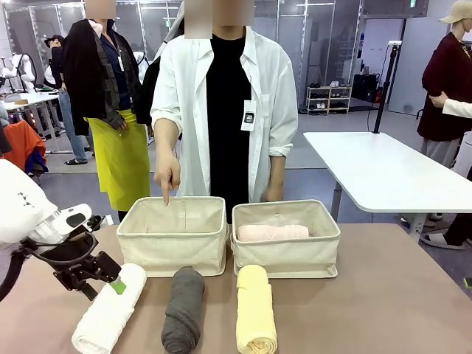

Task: Divide the towels into two baskets.
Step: Pick up one hotel-folded towel from the bottom of the table and place it in the Fabric basket indicated by the person.

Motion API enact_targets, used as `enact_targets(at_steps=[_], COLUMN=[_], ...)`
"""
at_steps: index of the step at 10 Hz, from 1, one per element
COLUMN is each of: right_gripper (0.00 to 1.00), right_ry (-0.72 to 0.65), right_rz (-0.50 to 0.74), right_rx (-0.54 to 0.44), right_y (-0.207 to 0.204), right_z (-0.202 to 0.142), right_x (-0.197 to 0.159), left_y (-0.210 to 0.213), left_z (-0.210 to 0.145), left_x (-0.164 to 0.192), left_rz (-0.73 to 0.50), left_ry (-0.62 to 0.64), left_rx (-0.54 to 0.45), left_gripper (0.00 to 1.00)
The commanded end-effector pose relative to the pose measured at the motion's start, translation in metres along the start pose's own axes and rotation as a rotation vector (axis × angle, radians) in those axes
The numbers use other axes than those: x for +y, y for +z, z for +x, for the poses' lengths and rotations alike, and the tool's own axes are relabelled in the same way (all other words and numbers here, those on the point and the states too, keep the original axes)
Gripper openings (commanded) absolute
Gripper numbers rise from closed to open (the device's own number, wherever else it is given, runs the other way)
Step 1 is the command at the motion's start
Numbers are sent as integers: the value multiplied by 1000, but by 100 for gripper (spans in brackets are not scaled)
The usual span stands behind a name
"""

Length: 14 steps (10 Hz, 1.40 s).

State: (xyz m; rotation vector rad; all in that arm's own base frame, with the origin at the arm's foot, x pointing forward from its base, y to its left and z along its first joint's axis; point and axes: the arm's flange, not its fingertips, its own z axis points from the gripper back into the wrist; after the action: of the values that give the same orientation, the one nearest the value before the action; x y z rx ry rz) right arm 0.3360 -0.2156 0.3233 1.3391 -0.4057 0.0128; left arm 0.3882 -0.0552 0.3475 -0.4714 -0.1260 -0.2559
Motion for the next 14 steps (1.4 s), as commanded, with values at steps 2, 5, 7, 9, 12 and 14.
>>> enact_targets(at_steps=[2, 5, 7, 9, 12, 14], right_gripper=[100, 100, 100, 100, 100, 100], right_ry=[20, 20, 20, 20, 20, 20], right_rz=[6, 6, 6, 6, 6, 6], right_rx=[-8, -8, -8, -8, -8, -8], right_y=[-1, -1, -1, -1, -1, -1], right_z=[0, 0, 0, 0, 0, 0], right_x=[1, 1, 1, 1, 1, 1], left_y=[-37, -50, -46, -36, 29, 79], left_z=[-44, -51, -53, -53, -46, -36], left_x=[-3, 0, -2, -2, -28, -56], left_rz=[23, 60, 61, 82, 78, 42], left_ry=[42, 6, 5, -9, -305, -568], left_rx=[-56, -42, -58, -71, 30, 63], left_gripper=[100, 44, 0, 0, 7, 7])
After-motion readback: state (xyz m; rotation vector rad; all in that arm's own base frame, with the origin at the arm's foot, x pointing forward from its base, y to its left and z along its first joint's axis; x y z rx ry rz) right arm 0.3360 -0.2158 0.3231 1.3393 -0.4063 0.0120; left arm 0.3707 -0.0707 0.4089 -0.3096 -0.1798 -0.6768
